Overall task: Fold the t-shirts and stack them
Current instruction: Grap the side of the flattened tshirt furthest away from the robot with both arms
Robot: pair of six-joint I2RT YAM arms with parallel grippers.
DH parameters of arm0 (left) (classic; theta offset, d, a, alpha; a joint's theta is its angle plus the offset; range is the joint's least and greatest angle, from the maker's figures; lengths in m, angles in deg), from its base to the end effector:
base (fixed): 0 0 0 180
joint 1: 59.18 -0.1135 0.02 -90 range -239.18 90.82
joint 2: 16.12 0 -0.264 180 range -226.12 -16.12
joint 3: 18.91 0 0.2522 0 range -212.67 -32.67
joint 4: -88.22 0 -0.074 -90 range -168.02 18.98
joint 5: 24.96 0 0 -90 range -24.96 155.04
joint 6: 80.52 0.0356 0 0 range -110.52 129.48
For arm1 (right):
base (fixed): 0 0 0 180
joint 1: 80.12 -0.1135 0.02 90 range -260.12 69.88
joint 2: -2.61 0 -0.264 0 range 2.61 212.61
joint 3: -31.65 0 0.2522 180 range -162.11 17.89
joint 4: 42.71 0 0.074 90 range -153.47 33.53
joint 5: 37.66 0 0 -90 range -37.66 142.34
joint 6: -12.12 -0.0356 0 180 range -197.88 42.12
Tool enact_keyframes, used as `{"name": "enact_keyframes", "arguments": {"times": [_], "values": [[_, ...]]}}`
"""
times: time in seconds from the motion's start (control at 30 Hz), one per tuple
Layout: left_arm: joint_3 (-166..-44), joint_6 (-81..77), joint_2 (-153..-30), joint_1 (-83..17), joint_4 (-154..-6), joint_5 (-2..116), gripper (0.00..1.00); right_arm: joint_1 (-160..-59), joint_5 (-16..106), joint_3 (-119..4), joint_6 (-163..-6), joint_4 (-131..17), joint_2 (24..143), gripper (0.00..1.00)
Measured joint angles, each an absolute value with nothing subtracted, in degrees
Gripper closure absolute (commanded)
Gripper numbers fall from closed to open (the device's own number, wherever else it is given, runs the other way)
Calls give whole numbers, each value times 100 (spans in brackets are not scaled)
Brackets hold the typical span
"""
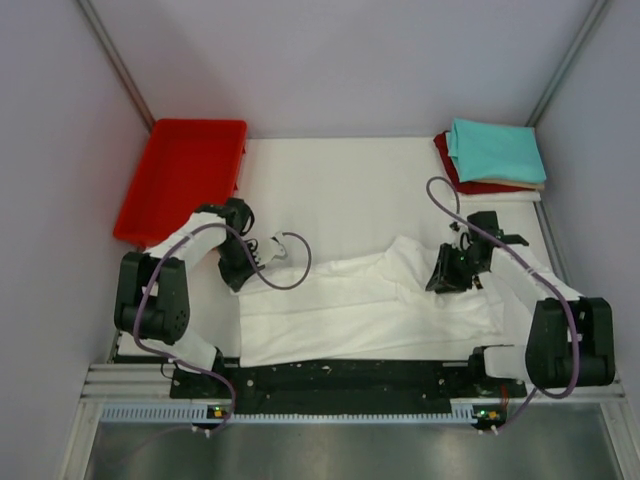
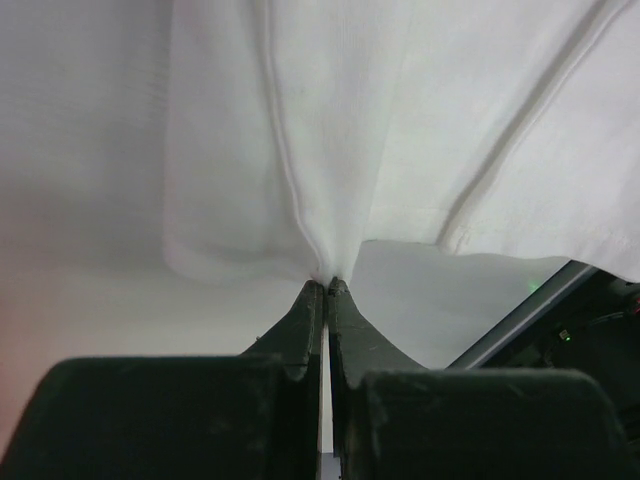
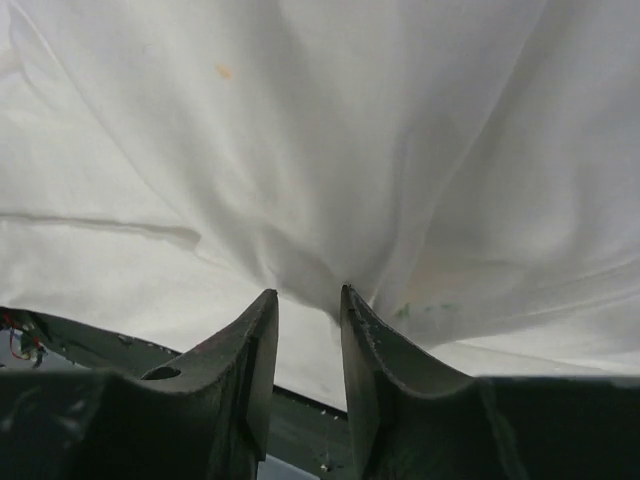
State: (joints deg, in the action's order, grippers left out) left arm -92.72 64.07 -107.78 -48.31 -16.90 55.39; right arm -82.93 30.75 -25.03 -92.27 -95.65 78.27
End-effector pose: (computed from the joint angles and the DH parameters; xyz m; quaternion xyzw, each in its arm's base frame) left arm 0.2567 -0.0554 0.1911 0.5369 0.8391 -0.0869 0.0093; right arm 0.2254 0.0242 0.1854 0.0686 0.9681 0.2060 0.1249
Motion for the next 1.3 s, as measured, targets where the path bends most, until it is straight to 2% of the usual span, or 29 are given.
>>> {"name": "enact_keyframes", "arguments": {"times": [0.03, 0.17, 0.23, 0.37, 0.5, 0.6, 0.73, 1.0, 1.1, 1.13, 1.17, 1.3], "values": [[-9264, 6413, -10778, -4828, -1681, 5537, 100, -8310, 3008, -2419, -9330, -9624, 7746, 59], [-9266, 6444, -10778, -4831, -1738, 5537, 100, -8524, 2898, -2356, -9634, -9976, 7333, 49], [-9268, 6468, -10778, -4831, -1749, 5537, 100, -8575, 3097, -2457, -9673, -10170, 7117, 46], [-9292, 6494, -10824, -4831, -1757, 5537, 100, -8529, 3670, -2931, -9658, -10177, 7062, 50], [-9316, 6496, -10909, -4828, -1790, 5535, 100, -8321, 3980, -3536, -9529, -9766, 7880, 56], [-9358, 6494, -10964, -4824, -1799, 5537, 100, -8057, 4122, -3805, -9507, -9325, 8690, 52], [-9393, 6494, -10966, -4811, -1799, 5537, 100, -7814, 4446, -3803, -9507, -9178, 9069, 49], [-9489, 6492, -11005, -4780, -1794, 5539, 100, -7808, 4118, -3801, -9522, -8728, 9169, 68], [-9493, 6492, -11005, -4780, -1788, 5542, 100, -7808, 3947, -3801, -9555, -8658, 9327, 87], [-9493, 6492, -11005, -4780, -1784, 5542, 100, -7808, 3917, -3801, -9553, -8649, 9368, 96], [-9495, 6492, -11005, -4780, -1779, 5544, 100, -7808, 3899, -3803, -9566, -8647, 9396, 100], [-9570, 6461, -11005, -4780, -1749, 5564, 100, -7808, 3895, -3838, -9522, -8665, 9410, 100]]}}
